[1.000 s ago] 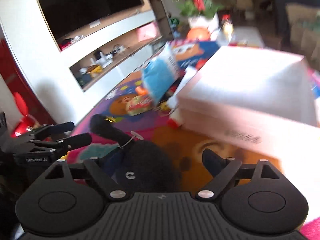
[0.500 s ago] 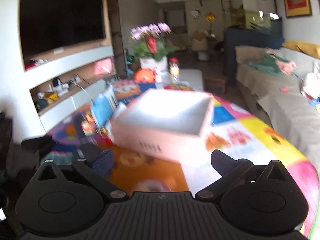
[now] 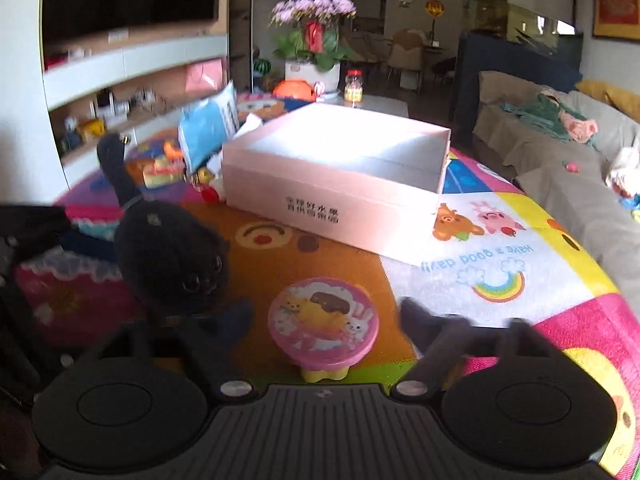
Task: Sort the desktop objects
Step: 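Hold the plush cat above the box with the left gripper while the right grasps the cup toy, then lower the plush cat into the box with the left gripper while the right places the cup toy inside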
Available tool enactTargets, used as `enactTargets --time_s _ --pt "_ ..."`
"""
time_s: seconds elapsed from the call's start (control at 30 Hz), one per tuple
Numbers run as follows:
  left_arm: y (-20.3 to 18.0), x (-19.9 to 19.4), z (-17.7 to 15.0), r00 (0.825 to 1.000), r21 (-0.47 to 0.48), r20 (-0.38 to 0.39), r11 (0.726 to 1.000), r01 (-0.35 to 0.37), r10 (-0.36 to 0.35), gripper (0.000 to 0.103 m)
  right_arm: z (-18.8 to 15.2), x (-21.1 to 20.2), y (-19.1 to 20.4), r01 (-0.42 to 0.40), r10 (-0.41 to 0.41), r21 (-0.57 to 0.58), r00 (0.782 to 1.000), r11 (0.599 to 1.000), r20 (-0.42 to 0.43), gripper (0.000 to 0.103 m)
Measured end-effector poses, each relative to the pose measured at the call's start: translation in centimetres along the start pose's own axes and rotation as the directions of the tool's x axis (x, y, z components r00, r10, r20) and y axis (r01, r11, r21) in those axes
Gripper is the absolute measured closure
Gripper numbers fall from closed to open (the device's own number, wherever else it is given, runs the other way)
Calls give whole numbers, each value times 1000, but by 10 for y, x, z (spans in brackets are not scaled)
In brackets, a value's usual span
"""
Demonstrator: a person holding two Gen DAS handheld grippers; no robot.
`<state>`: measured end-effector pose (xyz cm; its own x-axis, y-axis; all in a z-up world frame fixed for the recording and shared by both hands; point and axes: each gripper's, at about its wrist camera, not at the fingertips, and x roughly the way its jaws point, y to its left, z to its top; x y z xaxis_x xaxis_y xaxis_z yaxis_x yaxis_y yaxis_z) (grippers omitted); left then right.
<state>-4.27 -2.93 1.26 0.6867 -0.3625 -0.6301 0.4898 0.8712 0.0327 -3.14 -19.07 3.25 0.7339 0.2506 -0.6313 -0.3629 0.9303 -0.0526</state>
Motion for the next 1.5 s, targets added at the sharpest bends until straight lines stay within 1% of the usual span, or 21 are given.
enactTargets --time_s 0.03,0.13,0.27,0.3,0.33,0.37,0.4,0.5,0.57,0.67,0.73,0.8,0.9,0.97,1.0,1.03,1.1,1.17,1.27,1.4,1.5 --pt "-1 1 3 1000 -7 5 1000 -22 22 0 0 1 1 5 -5 0 1000 1000 -11 47" --pt "-3 7 11 997 -48 19 996 -72 73 0 -2 -8 -2 12 -12 18 1000 1000 -9 47" --pt "-5 20 18 991 -107 12 985 -135 137 0 -9 -26 -8 39 -39 25 999 999 -5 47" --pt "-5 22 17 990 -114 8 983 -142 144 0 -10 -31 -10 45 -45 27 999 999 -5 47" --pt "-6 22 17 989 -118 9 982 -147 149 2 -11 -34 -11 50 -50 30 999 998 -4 47" --pt "-7 21 17 988 -118 13 981 -153 156 6 -11 -38 -11 53 -53 32 999 998 -2 47" --pt "-9 20 17 988 -110 14 982 -153 155 13 -12 -41 -12 53 -53 34 999 998 1 47" --pt "-12 14 19 985 -100 20 980 -171 174 14 -12 -50 -12 34 -35 44 999 998 13 47" --pt "-13 8 20 985 -92 26 981 -170 173 14 -10 -56 -10 16 -17 45 999 999 29 47" --pt "-16 -5 26 984 -80 58 983 -164 169 15 -6 -66 -8 -4 2 42 998 999 64 47" --pt "-15 -15 37 981 -74 99 985 -158 165 15 -2 -74 -8 -6 2 43 995 999 95 47" --pt "-13 -21 56 975 -64 154 986 -154 163 15 4 -82 -11 -6 0 46 992 999 130 47" --pt "-10 -18 94 955 -48 247 987 -155 162 14 16 -88 -15 9 -18 49 984 999 177 47" --pt "-5 -5 122 941 -51 307 989 -135 145 12 24 -87 -17 18 -28 53 980 998 196 47" --pt "-1 4 133 940 -58 319 992 -111 123 9 28 -84 -17 21 -32 56 979 998 202 47" --pt "4 11 142 940 -75 321 993 -94 113 7 32 -81 -18 24 -36 59 978 998 205 47" --pt "14 19 148 942 -135 306 986 -99 137 6 40 -75 -20 34 -46 62 978 998 205 47" --pt "24 15 134 942 -168 305 981 -94 143 3 46 -69 -22 46 -56 54 978 998 203 47" --pt "34 9 94 944 -182 261 971 -157 202 3 55 -59 -24 63 -67 27 978 998 195 47" --pt "51 6 43 961 -226 168 957 -180 221 3 78 -35 -26 77 -76 3 978 997 192 47" --pt "64 4 21 967 -256 128 950 -180 218 3 102 -11 -29 88 -89 15 977 996 193 47"
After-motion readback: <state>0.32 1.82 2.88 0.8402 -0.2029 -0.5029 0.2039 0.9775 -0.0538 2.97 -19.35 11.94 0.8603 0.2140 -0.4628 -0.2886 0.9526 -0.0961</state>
